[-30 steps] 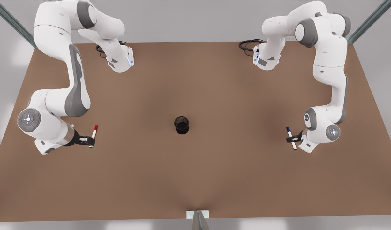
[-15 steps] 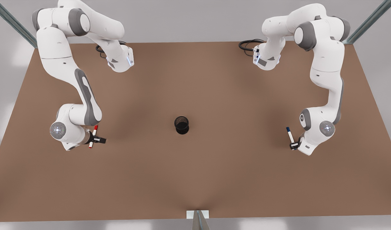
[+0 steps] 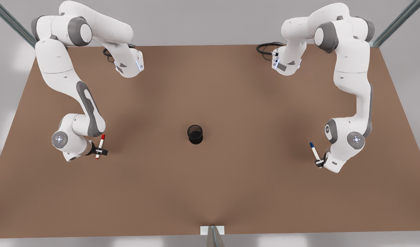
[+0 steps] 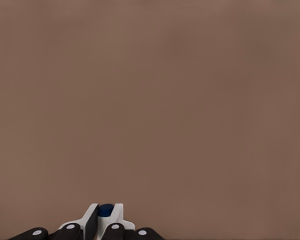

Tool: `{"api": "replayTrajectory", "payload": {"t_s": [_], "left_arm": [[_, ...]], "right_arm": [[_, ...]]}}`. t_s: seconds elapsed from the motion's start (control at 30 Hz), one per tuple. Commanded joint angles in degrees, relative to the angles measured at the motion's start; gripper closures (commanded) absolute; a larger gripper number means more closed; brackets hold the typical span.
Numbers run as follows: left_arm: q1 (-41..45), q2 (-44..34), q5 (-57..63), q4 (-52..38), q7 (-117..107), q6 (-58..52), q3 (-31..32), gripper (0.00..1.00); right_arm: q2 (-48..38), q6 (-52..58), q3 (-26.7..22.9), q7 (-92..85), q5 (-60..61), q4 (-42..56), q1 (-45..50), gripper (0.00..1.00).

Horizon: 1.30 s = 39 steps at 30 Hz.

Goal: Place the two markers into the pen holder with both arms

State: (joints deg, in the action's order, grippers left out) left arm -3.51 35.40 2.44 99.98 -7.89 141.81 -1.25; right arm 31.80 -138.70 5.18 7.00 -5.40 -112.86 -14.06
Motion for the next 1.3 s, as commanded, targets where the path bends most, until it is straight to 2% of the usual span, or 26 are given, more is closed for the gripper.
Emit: {"api": "replayTrajectory", "payload": {"t_s": [0.0,0.03,0.07,0.13,0.2,0.33,0.47,0.53,0.6,0.67,0.8,0.9,1.03,1.17,1.27], "left_arm": [[0.8,-0.2,-0.7,-3.5,-4.1,-13.0,0.0,0.79],[1.4,-0.2,-0.7,-4.6,-4.1,-14.8,-0.1,0.79],[1.6,-0.4,-0.6,-6.5,-4.7,-18.0,0.0,0.79],[2.9,-1.1,-0.5,-10.3,-5.1,-25.0,0.0,0.79],[3.6,-2.6,-1.1,-12.6,-5.4,-28.4,0.3,0.79],[3.6,-8.2,-6.1,-13.1,-5.0,-29.9,9.4,0.79],[3.6,-9.2,-15.8,-16.3,-0.7,-31.1,12.8,0.79],[3.6,-9.0,-16.0,-19.0,-0.6,-30.7,16.8,0.79],[3.6,-7.7,-20.5,-19.2,5.5,-23.2,20.5,0.79],[4.5,-6.0,-29.9,-18.9,19.6,-17.3,20.7,0.79],[14.1,-3.1,-37.0,-18.8,34.9,0.9,21.0,0.79],[17.4,-2.4,-41.9,-18.8,45.9,4.4,21.0,0.79],[26.4,-1.6,-45.0,-18.3,53.9,17.9,21.2,0.79],[30.6,0.4,-44.9,-13.8,57.2,30.5,21.3,0.79],[31.8,2.0,-45.1,-11.6,60.2,36.3,21.9,0.79]], "right_arm": [[0.0,-1.9,0.0,-3.4,-0.5,-0.1,0.0,0.16],[0.0,-1.5,0.0,-3.4,-0.5,-0.3,0.1,0.24],[0.1,-1.5,0.0,-3.5,-0.5,-0.6,0.0,0.28],[0.1,-1.5,0.0,-3.6,-0.5,-0.8,0.0,0.35],[0.7,-1.6,0.0,-4.8,-0.5,-0.8,-0.1,0.36],[1.1,-1.5,0.0,-6.2,-0.5,-1.1,-1.0,0.37],[1.1,-0.9,0.1,-6.5,-0.5,-1.1,-1.0,0.48],[1.1,-0.9,0.1,-6.7,-0.5,-1.1,-1.1,0.55],[0.9,-0.9,0.1,-6.8,-0.5,-1.1,-1.1,0.67],[0.5,-0.9,0.1,-6.8,-0.5,-1.0,-1.1,0.71],[0.5,-0.9,0.2,-7.0,-0.5,-1.0,-1.1,0.74],[-2.2,-0.8,1.4,-6.5,-0.4,-0.7,-1.1,0.74],[-6.2,-0.8,10.6,-5.9,-0.4,6.2,-0.5,0.72],[-6.1,-0.8,14.8,-5.9,-0.5,12.4,0.4,0.72],[-5.6,2.9,14.8,-5.8,-0.4,17.1,2.1,0.72]]}}
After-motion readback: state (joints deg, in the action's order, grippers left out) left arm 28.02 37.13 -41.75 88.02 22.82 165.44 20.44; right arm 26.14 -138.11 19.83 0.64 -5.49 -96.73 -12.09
